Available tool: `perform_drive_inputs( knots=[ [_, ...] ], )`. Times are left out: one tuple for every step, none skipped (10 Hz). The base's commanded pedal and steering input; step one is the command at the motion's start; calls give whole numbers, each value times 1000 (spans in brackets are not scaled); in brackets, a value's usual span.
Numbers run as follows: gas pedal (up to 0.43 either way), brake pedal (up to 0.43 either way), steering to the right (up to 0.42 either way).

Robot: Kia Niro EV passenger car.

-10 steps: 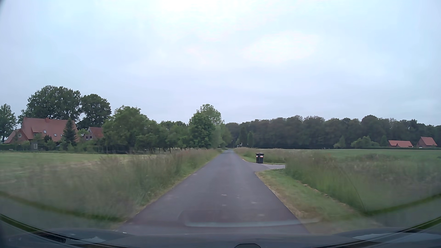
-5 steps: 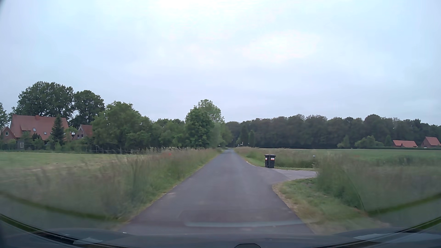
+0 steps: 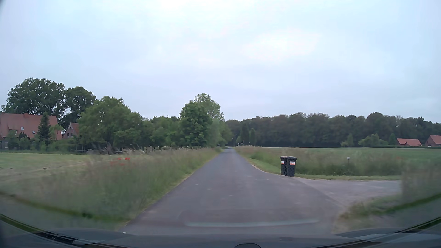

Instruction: Follow the waypoints while adhering to traffic rules and regulations

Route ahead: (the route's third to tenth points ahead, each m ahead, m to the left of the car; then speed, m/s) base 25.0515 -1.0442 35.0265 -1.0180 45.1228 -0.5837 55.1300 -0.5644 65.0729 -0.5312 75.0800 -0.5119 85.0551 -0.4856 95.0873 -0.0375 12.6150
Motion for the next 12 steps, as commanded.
perform_drive_inputs(
  knots=[
    [177,0,1],
    [177,0,1],
    [177,0,1],
    [177,0,1],
    [177,0,1],
    [177,0,2],
    [177,0,5],
    [177,0,6],
    [177,0,6],
    [177,0,6],
    [177,0,6],
    [177,0,6]
  ],
)
